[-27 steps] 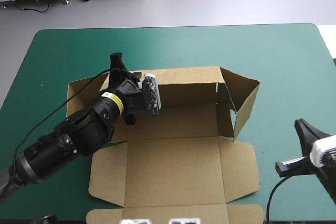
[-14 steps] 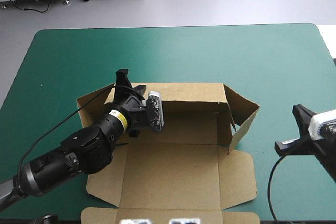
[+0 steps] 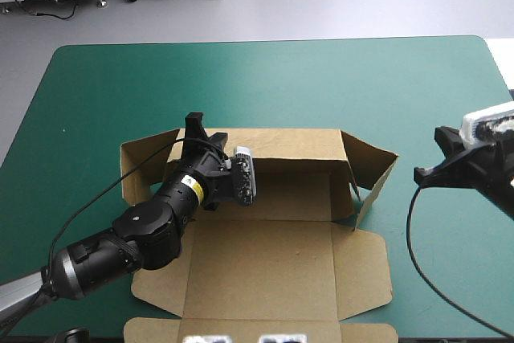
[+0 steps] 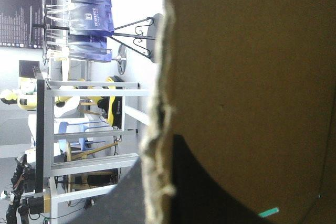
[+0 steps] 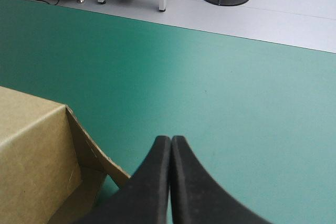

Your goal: Fold the box

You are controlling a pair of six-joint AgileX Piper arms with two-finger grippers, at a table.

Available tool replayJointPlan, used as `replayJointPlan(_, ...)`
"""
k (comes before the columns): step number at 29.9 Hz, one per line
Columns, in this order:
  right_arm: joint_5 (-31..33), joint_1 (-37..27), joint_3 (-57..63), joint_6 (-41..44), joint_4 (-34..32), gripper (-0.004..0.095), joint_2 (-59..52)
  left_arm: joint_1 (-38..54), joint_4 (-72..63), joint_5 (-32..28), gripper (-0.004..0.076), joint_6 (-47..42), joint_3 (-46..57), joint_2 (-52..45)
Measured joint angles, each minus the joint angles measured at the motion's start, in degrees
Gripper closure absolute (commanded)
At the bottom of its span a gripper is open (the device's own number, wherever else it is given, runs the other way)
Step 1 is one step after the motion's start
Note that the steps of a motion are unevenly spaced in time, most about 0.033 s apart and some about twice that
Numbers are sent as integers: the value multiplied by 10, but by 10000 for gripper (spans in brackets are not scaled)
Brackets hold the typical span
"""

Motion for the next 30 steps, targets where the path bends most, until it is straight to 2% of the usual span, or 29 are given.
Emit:
replayJointPlan(7,101,0,-128,-1,5,933,136,0,9,-2,727,-14,5,0)
replayJointPlan(15,193,1,-189,-15,44,933,294,0,23,-4,728,-24,5,4)
replayJointPlan(23,230,7,-190,-64,107,933,374,0,38,-6,729,-44,5,15)
replayJointPlan(26,235,26,-190,-70,101,933,382,0,45,-7,729,-54,5,22)
replayJointPlan(30,239,68,-191,-65,60,933,386,0,73,-7,729,-84,5,41)
